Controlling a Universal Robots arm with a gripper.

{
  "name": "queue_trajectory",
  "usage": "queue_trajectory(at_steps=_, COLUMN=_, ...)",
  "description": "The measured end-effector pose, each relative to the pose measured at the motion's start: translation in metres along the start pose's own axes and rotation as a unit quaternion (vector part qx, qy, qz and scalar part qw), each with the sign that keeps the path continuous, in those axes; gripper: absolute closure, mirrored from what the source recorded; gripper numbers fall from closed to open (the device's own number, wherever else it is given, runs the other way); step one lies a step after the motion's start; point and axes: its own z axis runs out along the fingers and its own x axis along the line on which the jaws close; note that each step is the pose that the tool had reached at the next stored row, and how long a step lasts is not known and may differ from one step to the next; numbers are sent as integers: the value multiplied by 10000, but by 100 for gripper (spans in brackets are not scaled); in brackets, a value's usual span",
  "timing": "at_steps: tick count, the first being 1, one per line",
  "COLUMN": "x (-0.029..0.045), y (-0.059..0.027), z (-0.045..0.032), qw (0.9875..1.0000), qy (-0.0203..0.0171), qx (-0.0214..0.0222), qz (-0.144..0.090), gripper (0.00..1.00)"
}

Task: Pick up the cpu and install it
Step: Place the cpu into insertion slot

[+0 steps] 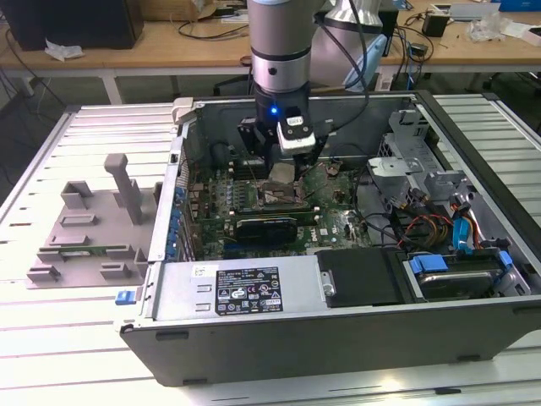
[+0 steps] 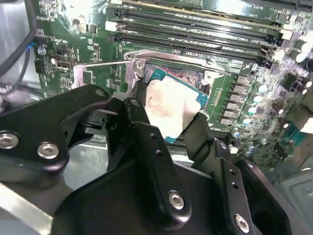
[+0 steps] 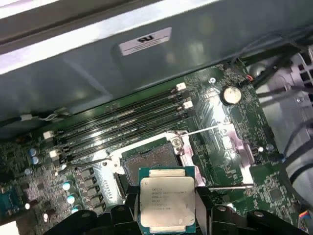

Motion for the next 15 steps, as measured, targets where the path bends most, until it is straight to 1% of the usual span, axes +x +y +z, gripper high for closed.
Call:
queue_trajectory(at_steps=1, x=0, y=0, z=2, qw=9999, qy=-11, qx=5, qz=163, gripper=46)
queue_trajectory(at_steps=2, x=0, y=0, z=4, qw=9994, qy=-22, qx=10, qz=335, gripper=46)
queue_trajectory(at_steps=4, x=0, y=-1, z=7, qw=9974, qy=-47, qx=22, qz=719, gripper=46)
queue_trajectory(at_steps=5, x=0, y=-1, z=9, qw=9956, qy=-61, qx=29, qz=931, gripper=46)
queue_trajectory(at_steps=8, x=0, y=-1, z=12, qw=9924, qy=-80, qx=37, qz=1230, gripper=46)
queue_trajectory(at_steps=9, x=0, y=-1, z=13, qw=9911, qy=-87, qx=40, qz=1329, gripper=46)
queue_trajectory(at_steps=10, x=0, y=-1, z=15, qw=9892, qy=-95, qx=45, qz=1459, gripper=46)
queue_trajectory(at_steps=13, x=0, y=-1, z=17, qw=9853, qy=-111, qx=52, qz=1706, gripper=46)
queue_trajectory(at_steps=14, x=1, y=-1, z=18, qw=9827, qy=-120, qx=56, qz=1845, gripper=46)
queue_trajectory(at_steps=15, x=0, y=-1, z=19, qw=9814, qy=-125, qx=59, qz=1913, gripper=46)
